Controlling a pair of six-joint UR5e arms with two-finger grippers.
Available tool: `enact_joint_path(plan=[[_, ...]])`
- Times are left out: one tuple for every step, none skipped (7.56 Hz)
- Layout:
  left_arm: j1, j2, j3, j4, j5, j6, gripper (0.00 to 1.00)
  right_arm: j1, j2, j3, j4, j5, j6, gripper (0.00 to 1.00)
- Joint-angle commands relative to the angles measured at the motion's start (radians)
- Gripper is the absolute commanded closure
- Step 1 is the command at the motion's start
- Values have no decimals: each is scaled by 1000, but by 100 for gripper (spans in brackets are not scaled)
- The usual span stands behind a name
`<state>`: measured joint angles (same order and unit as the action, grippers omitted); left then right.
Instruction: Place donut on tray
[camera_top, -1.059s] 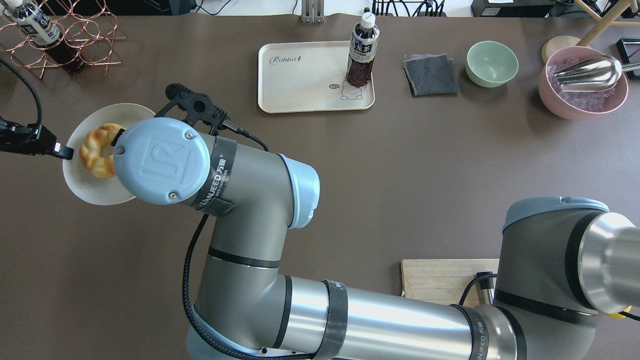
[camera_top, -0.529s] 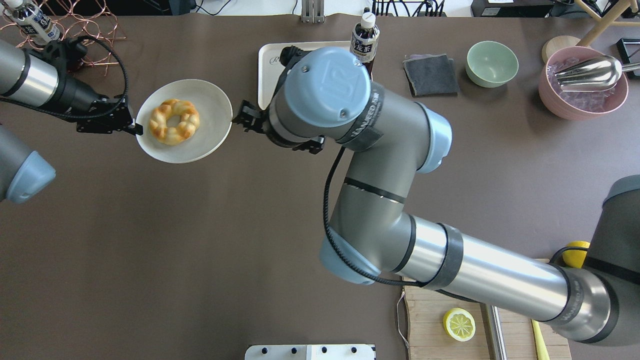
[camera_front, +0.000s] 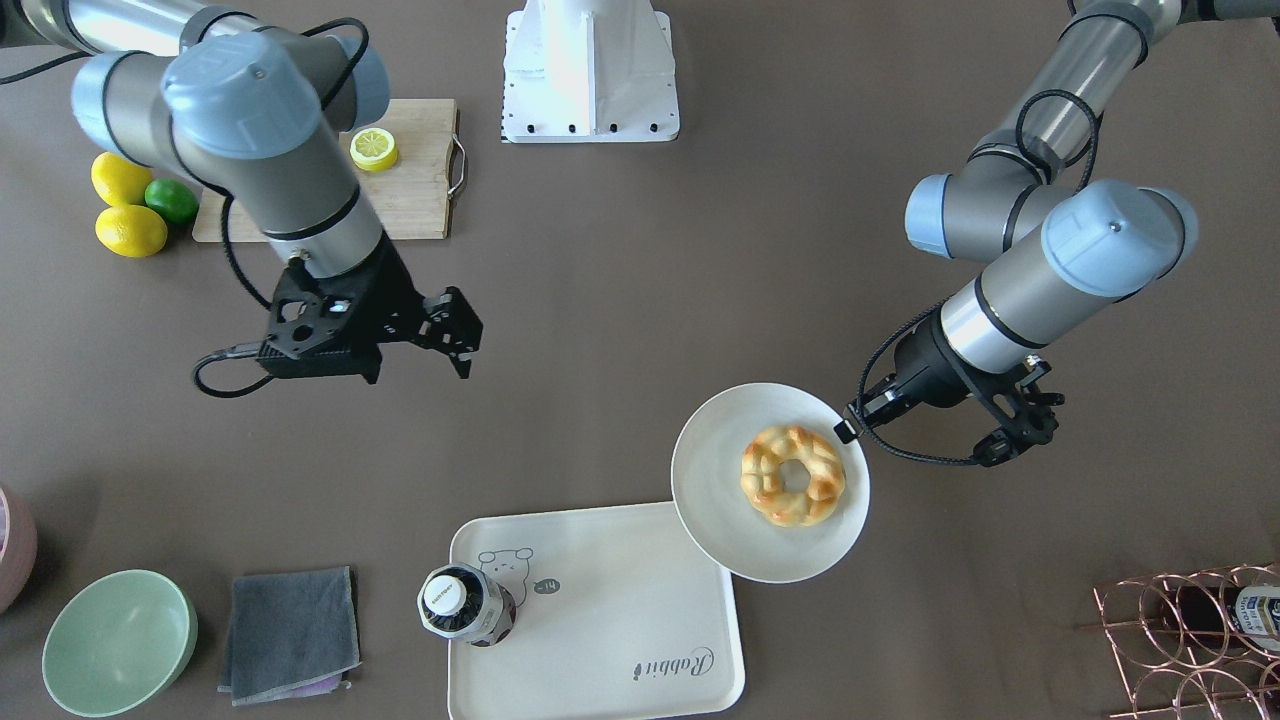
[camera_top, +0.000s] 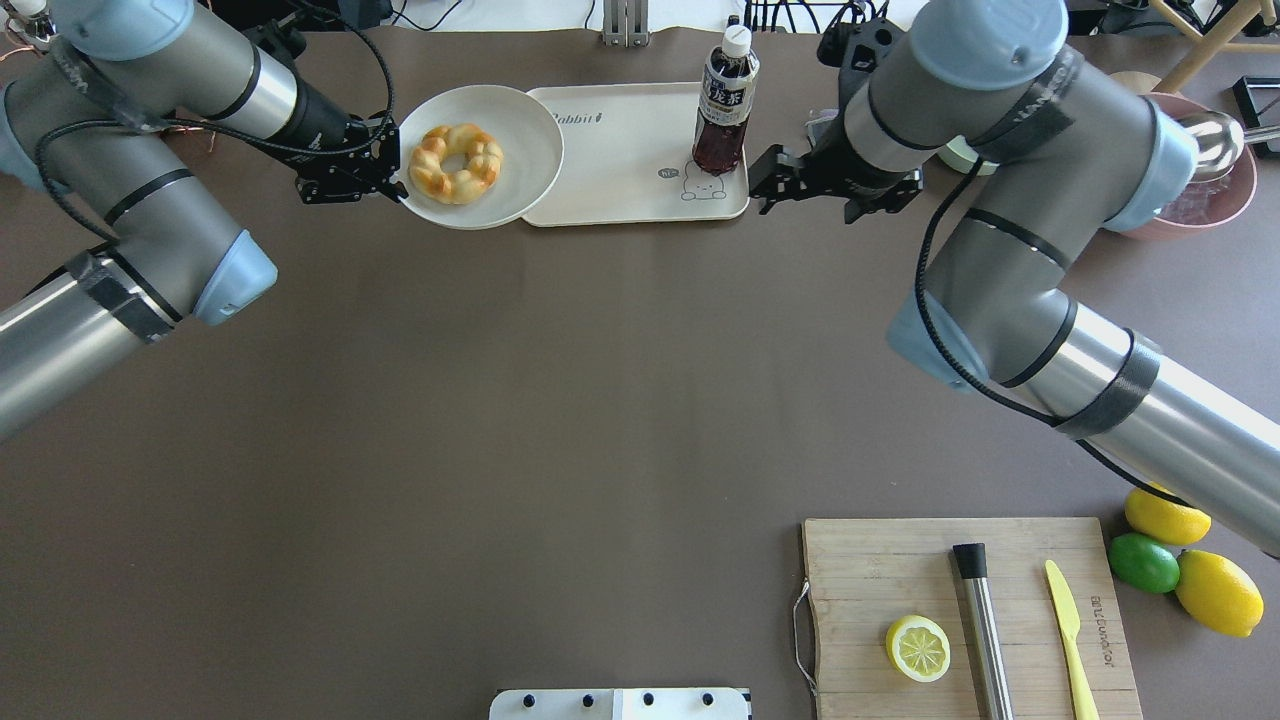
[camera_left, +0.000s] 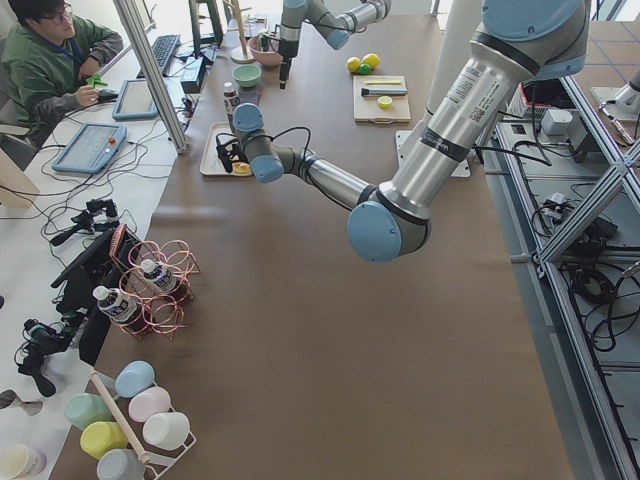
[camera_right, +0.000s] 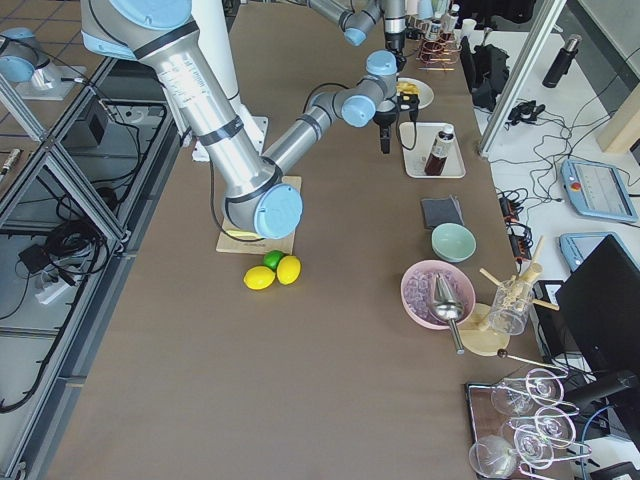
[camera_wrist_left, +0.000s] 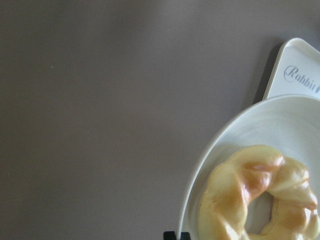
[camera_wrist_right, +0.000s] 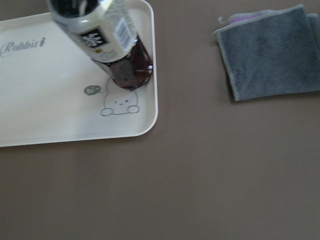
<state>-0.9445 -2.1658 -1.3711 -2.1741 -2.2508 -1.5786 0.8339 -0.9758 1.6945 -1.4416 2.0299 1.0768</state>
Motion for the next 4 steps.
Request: enact_joint_path(plan=[[42,-173,191,-1,138,-102,100,182,-174,-6,1,140,-339,0],[58,-254,275,-1,172,-112,100,245,-246,-7,4,173,-473,0],[82,-340,399,-12,213,-126,100,314,-307,-19,9,231,-598,0],[99,-374,446,-16,241,-129,100,385,-346,-48,9,300,-682,0]])
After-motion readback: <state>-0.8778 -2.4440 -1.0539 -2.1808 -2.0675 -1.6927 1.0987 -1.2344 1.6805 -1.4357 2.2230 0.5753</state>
